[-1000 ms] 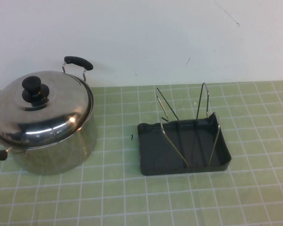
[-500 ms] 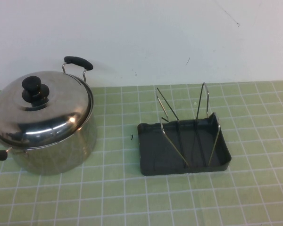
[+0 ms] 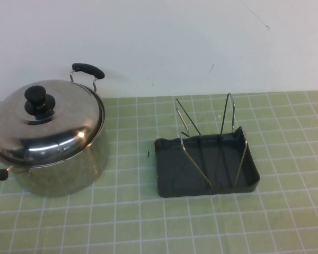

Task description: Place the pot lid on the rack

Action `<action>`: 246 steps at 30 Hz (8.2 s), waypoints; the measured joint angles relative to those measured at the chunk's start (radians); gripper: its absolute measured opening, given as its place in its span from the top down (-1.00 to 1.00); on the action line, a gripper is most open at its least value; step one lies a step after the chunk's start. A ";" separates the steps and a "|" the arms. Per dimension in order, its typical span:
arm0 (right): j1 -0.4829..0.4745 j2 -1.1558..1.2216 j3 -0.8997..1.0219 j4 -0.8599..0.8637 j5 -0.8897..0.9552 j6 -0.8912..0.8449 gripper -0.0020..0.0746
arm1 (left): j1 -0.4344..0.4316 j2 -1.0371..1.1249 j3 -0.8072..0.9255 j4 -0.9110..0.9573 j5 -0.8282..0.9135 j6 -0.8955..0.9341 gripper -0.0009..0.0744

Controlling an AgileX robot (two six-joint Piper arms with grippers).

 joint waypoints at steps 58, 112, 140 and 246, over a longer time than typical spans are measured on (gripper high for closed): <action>0.000 0.199 -0.369 0.289 -0.043 -0.436 0.95 | 0.000 1.070 -0.561 0.038 -0.858 0.004 0.38; 0.000 0.468 -0.676 1.241 0.372 -1.111 0.95 | 0.000 1.235 -0.783 0.382 -1.196 -0.443 0.12; 0.336 1.118 -0.929 1.760 0.665 -1.249 -0.26 | -0.148 1.214 -0.783 0.692 -1.474 -0.811 0.12; 0.479 1.637 -1.034 1.614 0.004 -1.404 -0.69 | -0.148 1.086 -0.783 1.750 -1.030 -1.496 0.97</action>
